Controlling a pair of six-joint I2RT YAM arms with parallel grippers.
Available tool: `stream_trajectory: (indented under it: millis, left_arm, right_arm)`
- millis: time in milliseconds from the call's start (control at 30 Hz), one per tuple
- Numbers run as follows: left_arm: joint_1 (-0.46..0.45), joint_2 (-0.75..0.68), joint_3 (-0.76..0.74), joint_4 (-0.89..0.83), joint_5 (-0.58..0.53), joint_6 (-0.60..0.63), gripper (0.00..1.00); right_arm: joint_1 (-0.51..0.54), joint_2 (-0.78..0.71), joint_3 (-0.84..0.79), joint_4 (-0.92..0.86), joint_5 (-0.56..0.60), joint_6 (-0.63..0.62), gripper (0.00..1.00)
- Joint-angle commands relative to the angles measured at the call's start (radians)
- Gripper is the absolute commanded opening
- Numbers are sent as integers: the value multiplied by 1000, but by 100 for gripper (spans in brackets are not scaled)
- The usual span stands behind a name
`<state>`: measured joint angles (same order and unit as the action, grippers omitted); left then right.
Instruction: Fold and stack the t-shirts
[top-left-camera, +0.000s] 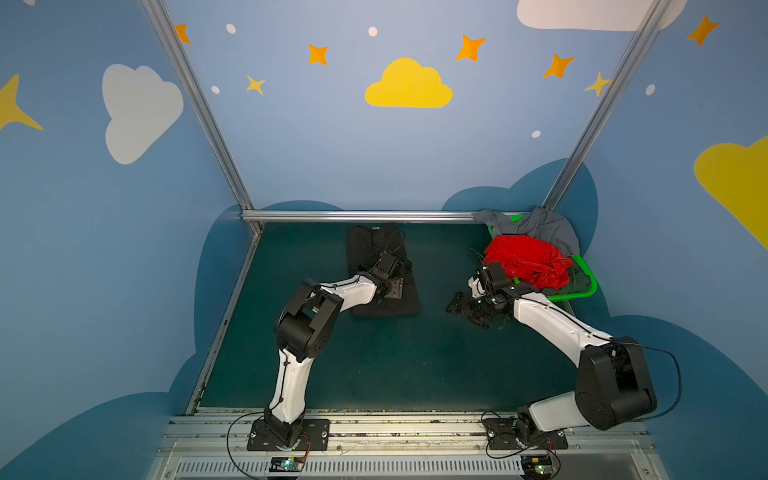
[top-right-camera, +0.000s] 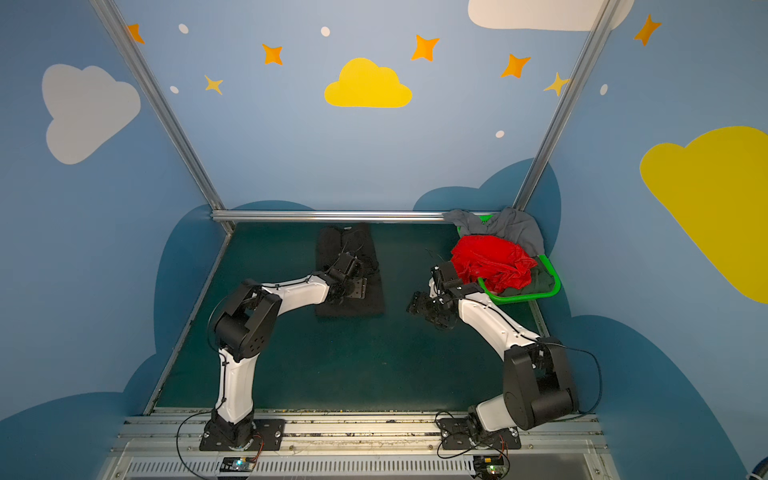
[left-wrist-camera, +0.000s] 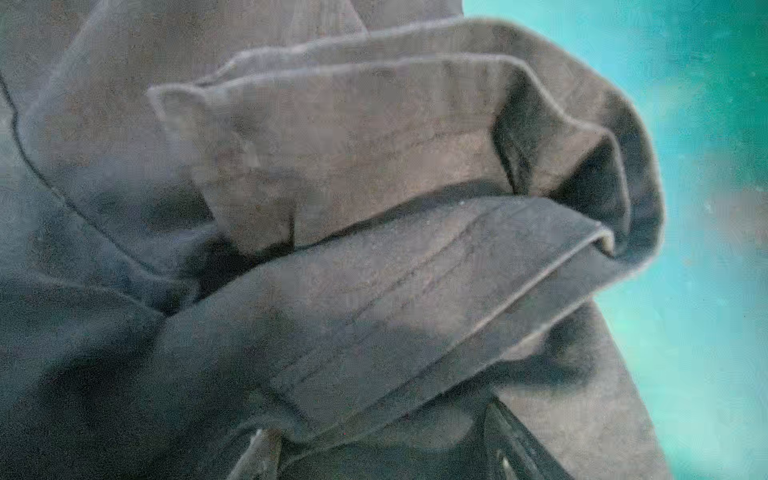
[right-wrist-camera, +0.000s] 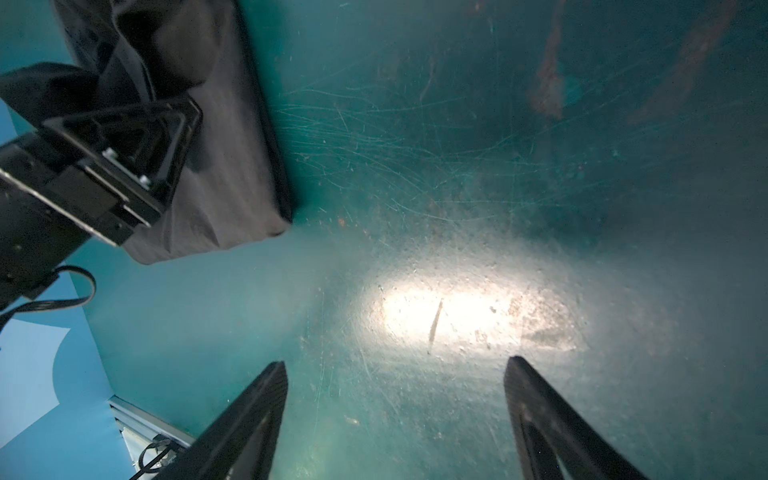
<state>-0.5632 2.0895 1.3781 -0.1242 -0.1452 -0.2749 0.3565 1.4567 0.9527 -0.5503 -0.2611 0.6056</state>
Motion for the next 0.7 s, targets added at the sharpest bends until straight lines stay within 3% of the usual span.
stream_trajectory:
  millis: [0,667]
  left_arm:
    - [3,18,41,-12,-45,29,76]
    - [29,47,109,-32,-94,42,75]
  right_arm:
    - [-2,4,-3,-13,12,9,80]
    - [-3,9,2,-26,20,13,80]
